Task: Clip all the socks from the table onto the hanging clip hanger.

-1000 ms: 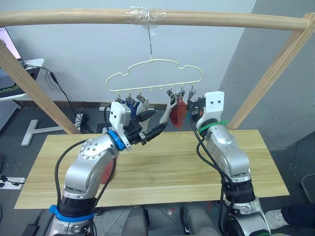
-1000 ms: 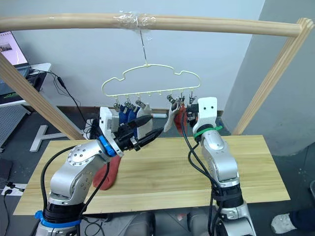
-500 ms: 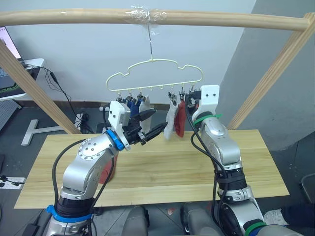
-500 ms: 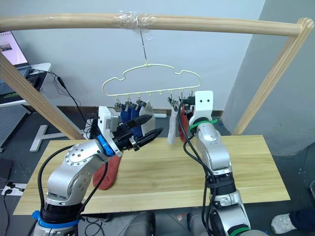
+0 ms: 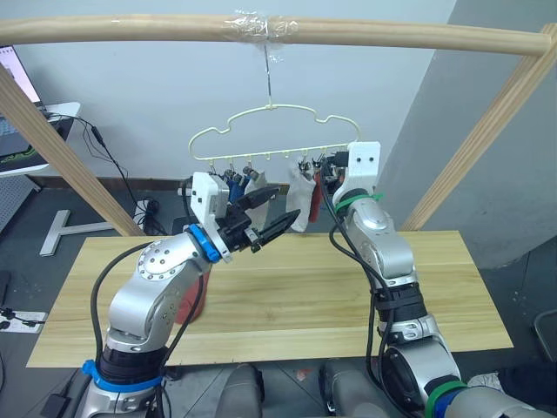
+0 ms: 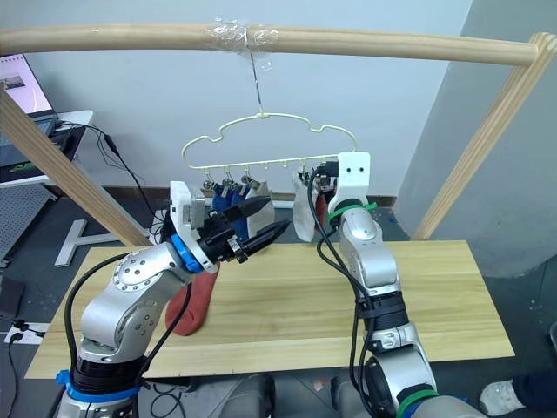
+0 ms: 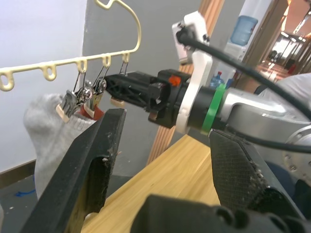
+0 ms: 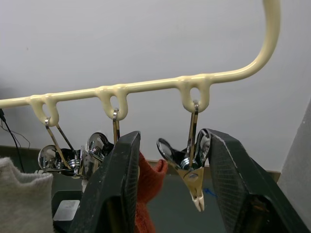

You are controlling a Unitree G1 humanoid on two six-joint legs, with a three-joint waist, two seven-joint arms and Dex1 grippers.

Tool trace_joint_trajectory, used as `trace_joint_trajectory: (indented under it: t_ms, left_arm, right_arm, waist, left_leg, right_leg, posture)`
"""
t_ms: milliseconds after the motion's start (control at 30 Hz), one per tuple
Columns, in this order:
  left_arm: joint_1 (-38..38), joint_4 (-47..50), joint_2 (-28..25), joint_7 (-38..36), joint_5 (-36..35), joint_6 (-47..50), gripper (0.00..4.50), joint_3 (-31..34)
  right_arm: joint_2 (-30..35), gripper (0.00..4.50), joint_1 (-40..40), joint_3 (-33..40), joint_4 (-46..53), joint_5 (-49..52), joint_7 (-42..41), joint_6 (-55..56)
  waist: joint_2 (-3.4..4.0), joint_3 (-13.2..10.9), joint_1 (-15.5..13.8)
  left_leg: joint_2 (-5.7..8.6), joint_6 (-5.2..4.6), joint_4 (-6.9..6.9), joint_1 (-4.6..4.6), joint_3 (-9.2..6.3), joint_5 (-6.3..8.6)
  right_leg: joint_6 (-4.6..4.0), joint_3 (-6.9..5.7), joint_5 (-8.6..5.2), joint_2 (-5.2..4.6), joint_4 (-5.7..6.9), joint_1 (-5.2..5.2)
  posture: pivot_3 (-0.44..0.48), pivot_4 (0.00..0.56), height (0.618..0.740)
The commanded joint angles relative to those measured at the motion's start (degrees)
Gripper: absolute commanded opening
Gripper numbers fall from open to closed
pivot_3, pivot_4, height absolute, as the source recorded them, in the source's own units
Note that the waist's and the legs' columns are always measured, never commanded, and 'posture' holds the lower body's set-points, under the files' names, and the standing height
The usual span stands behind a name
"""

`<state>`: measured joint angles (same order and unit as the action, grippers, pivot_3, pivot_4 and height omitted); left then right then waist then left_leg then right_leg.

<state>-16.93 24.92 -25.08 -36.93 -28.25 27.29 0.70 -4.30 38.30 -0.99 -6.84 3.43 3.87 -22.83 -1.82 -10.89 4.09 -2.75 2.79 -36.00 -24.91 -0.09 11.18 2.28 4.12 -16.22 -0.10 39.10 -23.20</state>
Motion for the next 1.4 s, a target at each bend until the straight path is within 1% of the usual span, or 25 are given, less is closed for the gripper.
trace_joint_trajectory:
  t_ms: [33, 200, 300, 400, 467, 633, 767, 867, 933, 1000, 1067, 1167, 1267, 1333, 1400]
  left_arm:
    - [-1.3, 2.2, -0.3, 0.4, -1.1, -0.1, 3.15, 1.1]
    - [-1.4, 2.7, 0.0, 0.6, -1.7, -0.1, 3.15, 0.6]
    - [-1.4, 2.8, 0.1, 0.5, -2.0, -0.1, 3.15, 0.5]
    - [-1.6, 2.6, 0.2, 0.5, -1.9, -0.3, 3.15, 0.5]
    - [-1.6, 2.5, 0.4, 0.6, -1.8, -0.4, 3.15, 0.4]
    - [-0.9, 2.6, 0.7, 0.9, -1.3, -0.6, 3.15, -0.1]
    - [1.6, 0.7, -0.3, 2.9, 1.3, 0.0, 3.15, 0.2]
    - [6.6, -4.7, -2.9, 5.7, 6.4, 0.1, 3.15, 1.6]
    - [9.7, -9.3, -4.8, 6.5, 10.4, -3.3, 3.15, 2.0]
    - [11.1, -14.2, -6.0, 7.6, 13.5, -6.7, 3.15, 2.7]
    - [11.0, -20.9, -6.2, 9.0, 14.6, -8.7, 3.15, 5.1]
    - [9.1, -31.1, -6.6, 8.7, 14.8, -11.2, 3.67, 7.6]
    - [5.5, -39.8, -6.6, 9.4, 16.8, -13.4, 4.47, 7.6]
    - [3.3, -44.6, -6.1, 9.3, 16.7, -13.7, 4.47, 8.0]
    - [1.5, -48.7, -5.5, 6.1, 14.3, -12.0, 4.47, 8.4]
  right_arm:
    - [0.2, 2.12, 1.6, 0.9, 0.7, -0.2, 0.2, 1.9]
    - [0.4, 2.12, 1.7, 1.2, 0.3, -0.1, 0.4, 2.4]
    - [0.5, 1.48, 1.7, 1.5, 0.3, 0.0, 0.3, 2.7]
    - [0.6, 0.53, 1.6, 1.7, 0.4, 0.1, 0.2, 2.9]
    - [0.7, 0.06, 1.5, 1.9, 0.4, 0.0, 0.1, 3.0]
    - [2.0, 0.02, 1.6, 1.9, 0.5, -0.2, -0.8, 3.4]
    - [5.5, 0.02, 2.2, 1.7, 1.1, 0.3, -4.6, 1.6]
    - [11.0, 0.02, 3.6, 1.1, 1.7, 1.7, -11.7, -3.2]
    - [13.6, 0.02, 4.2, 1.3, 2.5, 3.3, -15.0, -6.6]
    - [15.6, 0.02, 4.8, 1.1, 3.3, 4.5, -17.7, -9.4]
    - [17.2, 0.02, 5.2, 0.8, 4.4, 5.1, -20.0, -11.1]
    - [18.7, 0.00, 5.4, 0.6, 5.3, 5.7, -22.2, -12.8]
    - [19.4, 0.00, 5.7, 1.0, 5.3, 6.0, -22.8, -14.3]
    - [19.8, 0.00, 5.8, 0.8, 5.4, 6.0, -23.4, -14.8]
    - [19.9, 0.00, 6.0, 0.8, 5.6, 6.1, -23.8, -15.5]
  waist:
    - [0.00, 0.0, -0.1]
    - [0.00, 0.0, -0.3]
    - [0.00, 0.0, -0.4]
    - [0.00, 0.0, -0.5]
    - [0.00, 0.0, -0.5]
    - [0.00, 0.0, -0.7]
    - [0.00, 0.0, -0.7]
    - [0.00, 0.0, -0.7]
    - [0.01, 0.0, -0.7]
    - [0.01, 0.0, -0.7]
    - [0.01, 0.0, -0.8]
    - [0.01, 0.0, -0.9]
    - [0.01, 0.0, -1.2]
    - [0.00, 0.0, -1.2]
    - [0.00, 0.0, -1.1]
  left_leg:
    - [0.00, 0.00, 0.00, 0.00, 0.00, 0.00]
    - [0.00, 0.00, 0.00, 0.00, 0.00, 0.00]
    - [0.00, 0.00, 0.00, 0.00, 0.00, 0.00]
    - [0.00, 0.00, 0.00, 0.00, 0.00, 0.00]
    - [0.00, 0.00, 0.00, 0.00, 0.00, 0.00]
    - [0.00, 0.00, 0.00, 0.00, 0.00, 0.00]
    - [0.00, 0.00, 0.00, 0.00, 0.00, 0.00]
    - [0.00, 0.00, 0.00, 0.03, 0.03, 0.00]
    - [-0.01, 0.00, 0.01, 0.06, 0.02, 0.00]
    - [-0.03, -0.01, 0.01, 0.06, 0.00, 0.00]
    - [-0.02, -0.01, 0.01, 0.06, 0.00, 0.00]
    - [0.00, -0.01, -0.01, 0.05, 0.03, 0.00]
    - [0.01, -0.02, -0.03, 0.04, 0.03, 0.00]
    - [0.01, -0.02, -0.03, 0.04, 0.04, -0.01]
    - [0.00, -0.02, -0.02, 0.04, 0.04, 0.00]
  right_leg:
    - [0.00, 0.00, 0.00, 0.00, 0.00, 0.00]
    - [0.00, 0.00, 0.00, 0.00, 0.00, 0.00]
    - [0.00, 0.00, 0.00, 0.00, 0.00, 0.00]
    - [0.00, 0.00, 0.00, 0.00, 0.00, 0.00]
    - [0.00, 0.00, 0.00, 0.00, 0.00, 0.00]
    - [0.00, 0.00, 0.00, 0.00, 0.00, 0.00]
    - [0.00, 0.00, 0.00, 0.00, -0.01, 0.00]
    - [0.00, 0.02, 0.00, 0.00, 0.00, 0.00]
    - [0.00, 0.01, 0.00, 0.01, 0.01, 0.00]
    - [-0.01, -0.02, -0.01, 0.02, 0.01, 0.00]
    - [-0.01, -0.02, -0.01, 0.01, 0.00, 0.00]
    - [-0.01, -0.02, -0.01, -0.03, -0.01, 0.00]
    - [-0.01, -0.03, 0.00, -0.04, -0.01, 0.01]
    - [-0.01, -0.03, 0.00, -0.04, -0.03, 0.01]
    - [-0.01, -0.03, 0.00, -0.04, -0.02, 0.01]
  posture:
    - [0.002, 0.161, 0.740]
    - [-0.002, 0.161, 0.740]
    - [-0.004, 0.160, 0.740]
    - [-0.005, 0.159, 0.740]
    - [-0.005, 0.159, 0.740]
    - [-0.007, 0.160, 0.740]
    - [-0.014, 0.159, 0.740]
    - [-0.024, 0.161, 0.740]
    - [-0.027, 0.161, 0.740]
    - [-0.029, 0.162, 0.740]
    - [-0.034, 0.162, 0.740]
    - [-0.034, 0.169, 0.740]
    - [-0.034, 0.175, 0.740]
    - [-0.036, 0.177, 0.740]
    - [-0.045, 0.182, 0.740]
